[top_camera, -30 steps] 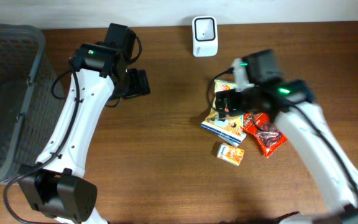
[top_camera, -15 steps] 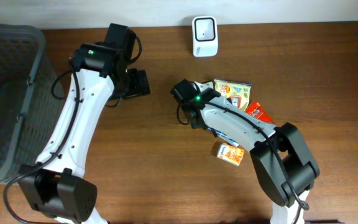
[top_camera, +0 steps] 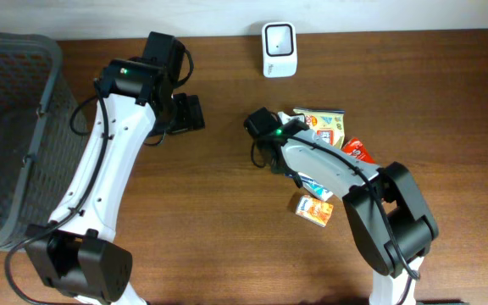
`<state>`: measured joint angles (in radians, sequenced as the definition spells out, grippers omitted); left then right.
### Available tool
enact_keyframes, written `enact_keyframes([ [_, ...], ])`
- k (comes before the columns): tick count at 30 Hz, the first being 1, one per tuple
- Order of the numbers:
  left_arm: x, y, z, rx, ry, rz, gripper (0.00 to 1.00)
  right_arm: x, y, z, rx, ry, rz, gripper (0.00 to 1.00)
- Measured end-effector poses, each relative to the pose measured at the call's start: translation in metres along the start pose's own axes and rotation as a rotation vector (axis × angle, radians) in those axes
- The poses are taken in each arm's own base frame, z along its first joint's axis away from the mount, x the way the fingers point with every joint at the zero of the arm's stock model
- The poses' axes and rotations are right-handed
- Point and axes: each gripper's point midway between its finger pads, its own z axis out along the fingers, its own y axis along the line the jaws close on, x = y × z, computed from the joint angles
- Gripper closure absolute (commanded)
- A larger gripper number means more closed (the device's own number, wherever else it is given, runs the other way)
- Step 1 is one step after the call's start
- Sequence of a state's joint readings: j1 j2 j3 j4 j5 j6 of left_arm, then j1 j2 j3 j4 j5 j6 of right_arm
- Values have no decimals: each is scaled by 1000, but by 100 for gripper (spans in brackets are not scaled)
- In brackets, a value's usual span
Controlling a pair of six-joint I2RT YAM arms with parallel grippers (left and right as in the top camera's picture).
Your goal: Scan the item barcode
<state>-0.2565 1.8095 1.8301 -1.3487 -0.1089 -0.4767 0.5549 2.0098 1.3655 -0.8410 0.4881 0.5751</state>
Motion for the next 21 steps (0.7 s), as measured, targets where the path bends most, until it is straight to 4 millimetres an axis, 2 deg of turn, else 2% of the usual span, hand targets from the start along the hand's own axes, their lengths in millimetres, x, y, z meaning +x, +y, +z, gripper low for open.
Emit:
enact_keyframes([
  [3,0,0,0,0,0,0,1,5,0,7,0,-3,2,35],
  [5,0,0,0,0,0,0,1,5,-1,8,1,-1,5,44],
  [8,0,0,0,0,0,0,1,6,-6,15,9,2,21,87],
  [9,0,0,0,0,0,0,1,6,-9,16,16,5,23,96],
  [13,0,0,0,0,1,0,1,10,-14,17,25,28,19,96],
  [15,0,0,0,0,1,0,1,9,-14,8,23,65,-12,96],
  [18,0,0,0,0,0,0,1,-17,-5,-20,-45,62,-52,96],
  [19,0,0,0,0,1,0,1,-39,-1,-39,-83,21,-52,88],
  [20,0,0,0,0,0,0,1,-51,1,-47,-100,-8,-49,46],
  [21,0,0,0,0,0,0,1,-61,2,-53,-115,-34,-54,26],
])
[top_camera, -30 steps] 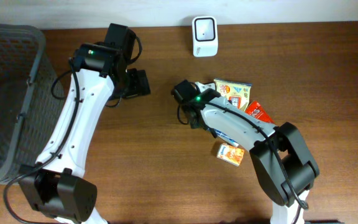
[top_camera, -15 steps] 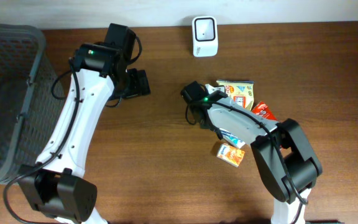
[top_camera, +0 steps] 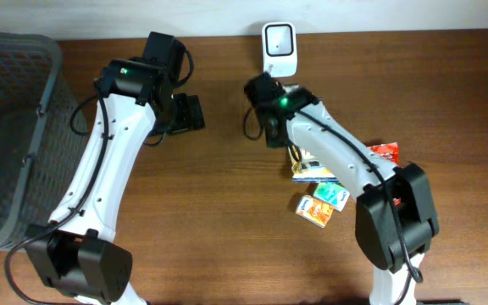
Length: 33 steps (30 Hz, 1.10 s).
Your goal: Scan the item barcode
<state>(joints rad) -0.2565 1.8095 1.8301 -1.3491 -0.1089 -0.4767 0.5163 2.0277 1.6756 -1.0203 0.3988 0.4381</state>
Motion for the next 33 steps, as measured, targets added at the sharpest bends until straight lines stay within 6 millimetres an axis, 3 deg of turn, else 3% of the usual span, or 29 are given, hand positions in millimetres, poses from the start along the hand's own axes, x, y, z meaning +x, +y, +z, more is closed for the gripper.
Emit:
enact_keyframes([
  [1,0,0,0,0,0,0,1,-6,-1,-2,-6,-12,0,18],
  [5,0,0,0,0,0,0,1,-13,-15,10,5,-10,13,4],
  [8,0,0,0,0,0,0,1,-6,-6,40,23,32,-13,4],
  [10,0,0,0,0,0,0,1,12,2,74,51,110,-51,4],
  [11,0,0,0,0,0,0,1,16,2,80,62,125,-60,9],
  [12,0,0,0,0,-2,0,1,13,4,80,56,117,-56,25],
  [13,0,0,0,1,0,0,1,14,5,82,55,119,-60,46],
  [14,0,0,0,0,0,0,1,14,5,82,56,120,-61,56],
  [16,0,0,0,0,0,0,1,17,5,88,69,129,-73,93],
  [19,0,0,0,0,0,0,1,16,4,86,73,128,-79,96],
  [23,0,0,0,0,0,0,1,19,8,75,36,186,-90,96],
  [25,0,0,0,0,-1,0,1,11,18,57,-36,219,-92,96],
  [26,0,0,0,0,0,0,1,3,26,44,-99,224,-101,96],
  [27,0,0,0,0,0,0,1,-12,40,18,-209,208,-117,96],
  [29,0,0,0,0,1,0,1,-23,58,-8,-347,195,-135,96],
  [33,0,0,0,0,0,0,1,-20,94,-41,-655,245,-155,96],
])
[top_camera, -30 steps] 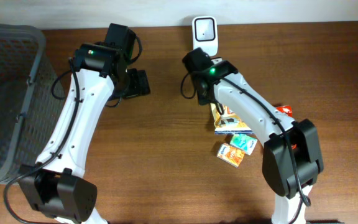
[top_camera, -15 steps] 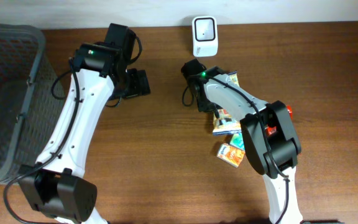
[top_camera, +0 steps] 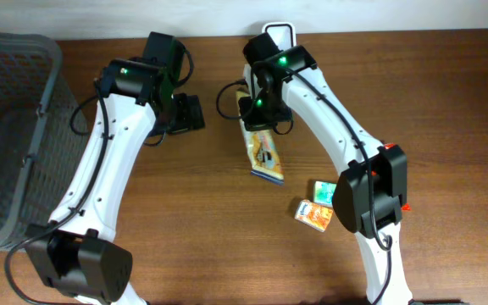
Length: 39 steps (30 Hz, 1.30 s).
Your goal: Scan the item barcode
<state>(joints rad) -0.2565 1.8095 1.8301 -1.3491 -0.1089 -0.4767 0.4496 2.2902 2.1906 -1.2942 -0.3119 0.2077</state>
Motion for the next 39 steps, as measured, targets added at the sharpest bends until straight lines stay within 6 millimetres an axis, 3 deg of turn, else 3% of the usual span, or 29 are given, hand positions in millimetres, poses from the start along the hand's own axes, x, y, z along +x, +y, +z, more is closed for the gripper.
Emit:
enact_keyframes([
  [2,0,0,0,0,0,0,1,-4,19,-5,-152,-3,-26,96],
  [6,0,0,0,0,0,0,1,-7,35,-9,-300,-8,-47,96],
  [11,0,0,0,0,0,0,1,8,28,23,-350,50,-9,96],
  [12,0,0,0,0,0,0,1,14,20,30,-335,76,29,87],
  [13,0,0,0,0,0,0,1,15,10,32,-306,82,64,69],
  [15,0,0,0,0,0,0,1,13,-24,31,-191,76,144,54],
  [17,0,0,0,0,0,0,1,18,-69,24,-59,86,229,52],
  [21,0,0,0,0,0,0,1,22,-159,-9,216,59,348,50],
  [23,0,0,0,0,0,0,1,24,-187,-28,279,46,383,53],
  [24,0,0,0,0,0,0,1,24,-196,-36,293,39,398,50],
  [25,0,0,0,0,0,0,1,26,-202,-41,303,40,409,34],
  [28,0,0,0,0,0,0,1,32,-207,-44,316,64,387,21],
  [30,0,0,0,0,0,0,1,31,-207,-44,316,64,379,2],
  [32,0,0,0,0,0,0,1,31,-205,-54,314,62,382,1],
  [35,0,0,0,0,0,0,1,21,-206,-101,312,-9,406,1],
  [38,0,0,0,0,0,0,1,18,-222,-159,319,-128,459,1],
  [39,0,0,0,0,0,0,1,21,-236,-185,328,-184,495,2],
])
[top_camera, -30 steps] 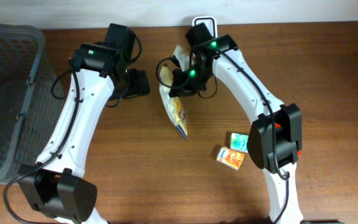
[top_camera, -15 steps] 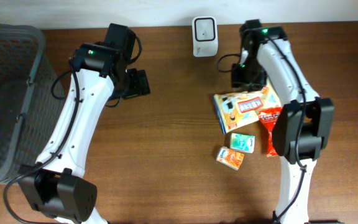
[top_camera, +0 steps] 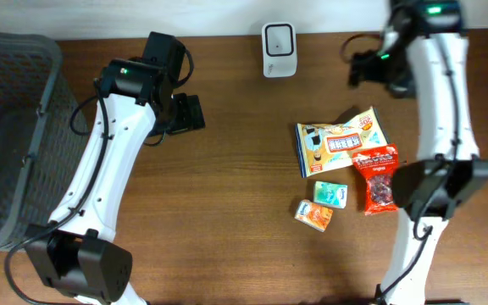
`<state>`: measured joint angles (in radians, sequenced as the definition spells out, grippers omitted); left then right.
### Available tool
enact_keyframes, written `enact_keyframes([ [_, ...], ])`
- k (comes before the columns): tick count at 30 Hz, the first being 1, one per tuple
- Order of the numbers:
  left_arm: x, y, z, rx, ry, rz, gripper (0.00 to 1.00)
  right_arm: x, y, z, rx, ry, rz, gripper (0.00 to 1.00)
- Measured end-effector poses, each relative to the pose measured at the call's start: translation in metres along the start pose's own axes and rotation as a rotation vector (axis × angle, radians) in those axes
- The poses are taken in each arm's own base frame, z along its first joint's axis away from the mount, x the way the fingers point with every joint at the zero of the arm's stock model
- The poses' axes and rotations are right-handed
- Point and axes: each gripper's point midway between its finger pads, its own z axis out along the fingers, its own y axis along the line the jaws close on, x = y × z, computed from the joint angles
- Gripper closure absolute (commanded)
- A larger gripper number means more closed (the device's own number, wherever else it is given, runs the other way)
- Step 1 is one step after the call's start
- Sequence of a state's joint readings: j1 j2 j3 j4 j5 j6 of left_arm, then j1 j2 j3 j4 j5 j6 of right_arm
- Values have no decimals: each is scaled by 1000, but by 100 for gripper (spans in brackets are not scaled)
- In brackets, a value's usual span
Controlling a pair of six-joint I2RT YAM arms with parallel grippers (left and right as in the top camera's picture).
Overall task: Scan the item barcode
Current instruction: 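Lower the packet onto the table and retract the right arm, then reach left gripper to the yellow wipes packet and grasp its edge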
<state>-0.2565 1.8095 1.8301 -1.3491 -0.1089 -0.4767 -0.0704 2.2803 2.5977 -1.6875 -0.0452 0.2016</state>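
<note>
The white barcode scanner (top_camera: 278, 38) stands at the table's back edge. A yellow and orange snack bag (top_camera: 339, 142) lies flat on the table, right of centre, with nothing holding it. My right gripper (top_camera: 363, 70) hangs blurred at the back right, well above and behind the bag, with nothing in it. To the left of the scanner my left gripper (top_camera: 193, 113) hovers over bare table; its jaws show only as a dark block.
A red packet (top_camera: 378, 178), a small teal packet (top_camera: 330, 194) and a small orange box (top_camera: 313, 213) lie in front of the snack bag. A grey mesh basket (top_camera: 7, 135) fills the left edge of the table.
My right gripper held the snack bag just below the scanner. The bag now lies flat among the other items, and the right gripper has moved to the back right. The left arm is unchanged.
My right gripper was down on the pile of items at the snack bag. Then it was nearer the scanner with the bag below it. Then it held the bag in front of the scanner. Now the bag is back on the table and the gripper is away.
</note>
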Motion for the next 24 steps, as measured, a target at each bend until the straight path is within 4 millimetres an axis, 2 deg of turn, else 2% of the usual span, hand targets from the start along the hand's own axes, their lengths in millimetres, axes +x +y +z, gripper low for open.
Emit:
enact_keyframes([
  [1,0,0,0,0,0,0,1,-8,-18,-15,0,-48,40,1],
  [3,0,0,0,0,0,0,1,-16,-54,-32,11,-99,117,1],
  [5,0,0,0,0,0,0,1,-18,-74,-34,21,-105,160,2],
  [8,0,0,0,0,0,0,1,-19,-94,-36,32,-109,204,1],
  [24,0,0,0,0,0,0,1,-19,-98,-36,33,-110,210,2],
])
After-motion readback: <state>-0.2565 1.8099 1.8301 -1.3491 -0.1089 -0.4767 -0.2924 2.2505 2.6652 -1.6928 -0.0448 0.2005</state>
